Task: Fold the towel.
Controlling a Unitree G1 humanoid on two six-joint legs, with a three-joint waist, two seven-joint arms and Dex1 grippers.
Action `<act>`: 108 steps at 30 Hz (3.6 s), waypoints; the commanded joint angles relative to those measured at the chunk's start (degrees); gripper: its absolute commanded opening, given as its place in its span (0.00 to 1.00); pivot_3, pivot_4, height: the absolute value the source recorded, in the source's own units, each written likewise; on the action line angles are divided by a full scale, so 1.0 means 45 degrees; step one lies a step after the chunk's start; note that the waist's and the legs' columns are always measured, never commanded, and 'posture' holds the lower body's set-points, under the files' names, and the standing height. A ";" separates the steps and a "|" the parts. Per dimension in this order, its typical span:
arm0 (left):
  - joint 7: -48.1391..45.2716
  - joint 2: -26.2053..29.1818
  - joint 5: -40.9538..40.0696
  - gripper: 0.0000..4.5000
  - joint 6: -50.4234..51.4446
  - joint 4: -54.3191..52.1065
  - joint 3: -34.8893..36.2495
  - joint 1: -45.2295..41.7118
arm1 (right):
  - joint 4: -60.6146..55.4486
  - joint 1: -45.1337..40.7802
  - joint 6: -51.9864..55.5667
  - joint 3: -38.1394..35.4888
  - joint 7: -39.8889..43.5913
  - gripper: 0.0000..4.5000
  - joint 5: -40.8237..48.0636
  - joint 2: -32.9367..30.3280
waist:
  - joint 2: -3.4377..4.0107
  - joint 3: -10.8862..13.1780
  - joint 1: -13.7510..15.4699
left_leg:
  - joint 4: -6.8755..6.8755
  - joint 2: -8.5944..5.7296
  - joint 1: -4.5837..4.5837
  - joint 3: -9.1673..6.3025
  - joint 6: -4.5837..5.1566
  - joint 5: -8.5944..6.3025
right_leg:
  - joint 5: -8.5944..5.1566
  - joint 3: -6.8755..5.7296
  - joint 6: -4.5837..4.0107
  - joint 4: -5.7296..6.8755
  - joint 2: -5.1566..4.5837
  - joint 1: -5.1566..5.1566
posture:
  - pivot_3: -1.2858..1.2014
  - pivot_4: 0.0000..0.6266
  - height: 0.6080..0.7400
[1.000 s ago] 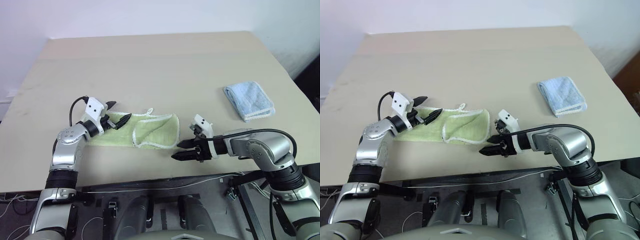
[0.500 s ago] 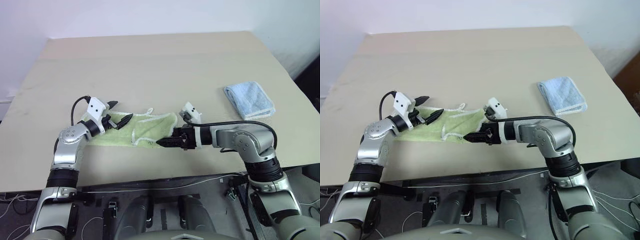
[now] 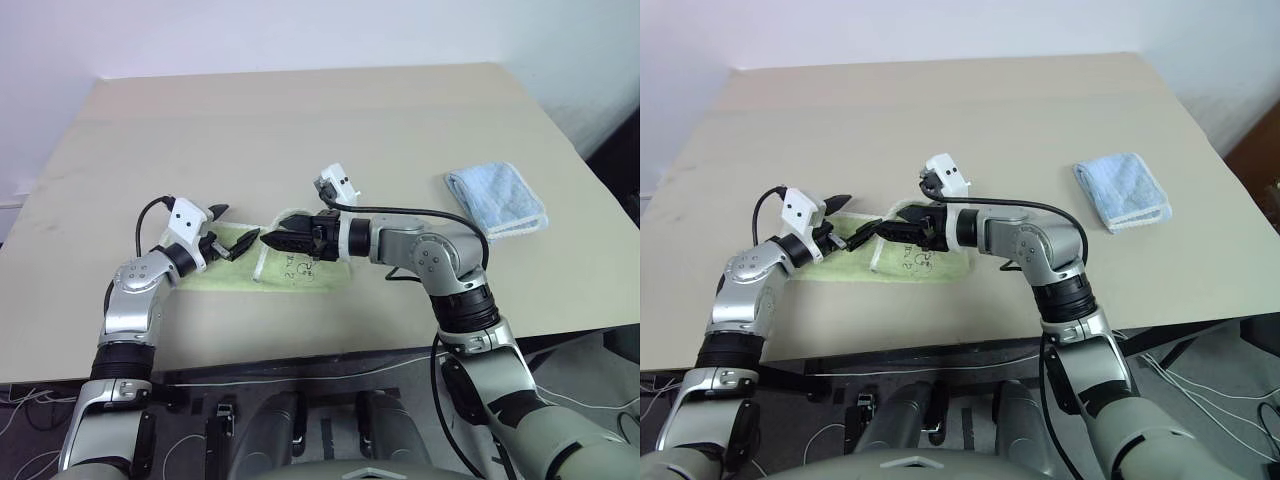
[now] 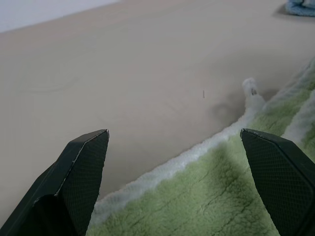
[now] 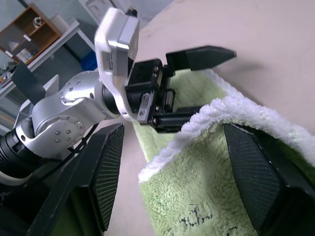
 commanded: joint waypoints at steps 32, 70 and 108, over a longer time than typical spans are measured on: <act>-0.0134 0.0433 -0.0209 1.00 -0.0136 -0.0911 0.0261 0.0361 | -0.0557 -0.0301 -0.1191 0.2482 0.4131 0.75 -0.2153 -0.4408 | 0.0000 0.0000 0.0028 | -0.0006 0.0022 -0.0005 -0.0001 -0.0023 0.0014 | -0.0002 0.0004 -0.0003 0.0005 0.0000 0.0004 | 0.52 0.24 1.00; -0.0994 0.0380 0.0035 1.00 -0.1804 0.1422 0.0261 -0.0059 | -0.0640 -0.0398 -0.2661 0.2093 0.3579 0.75 -0.3401 -0.3082 | 0.0000 0.0000 0.0006 | -0.0015 0.0024 -0.0008 -0.0001 -0.0025 0.0014 | -0.0002 0.0003 -0.0003 0.0009 0.0004 -0.0002 | 0.52 0.24 1.00; -0.3079 -0.0377 -0.2978 0.02 0.2448 -0.4217 -0.1317 -0.0022 | -0.0046 0.1536 -0.5583 -0.1174 -0.0889 0.00 -0.3372 -0.0283 | 0.0002 0.0001 -0.0030 | -0.0021 0.0024 0.0013 -0.0004 -0.0039 0.0024 | -0.0003 0.0005 -0.0004 0.0019 0.0018 0.0028 | 0.52 0.24 1.00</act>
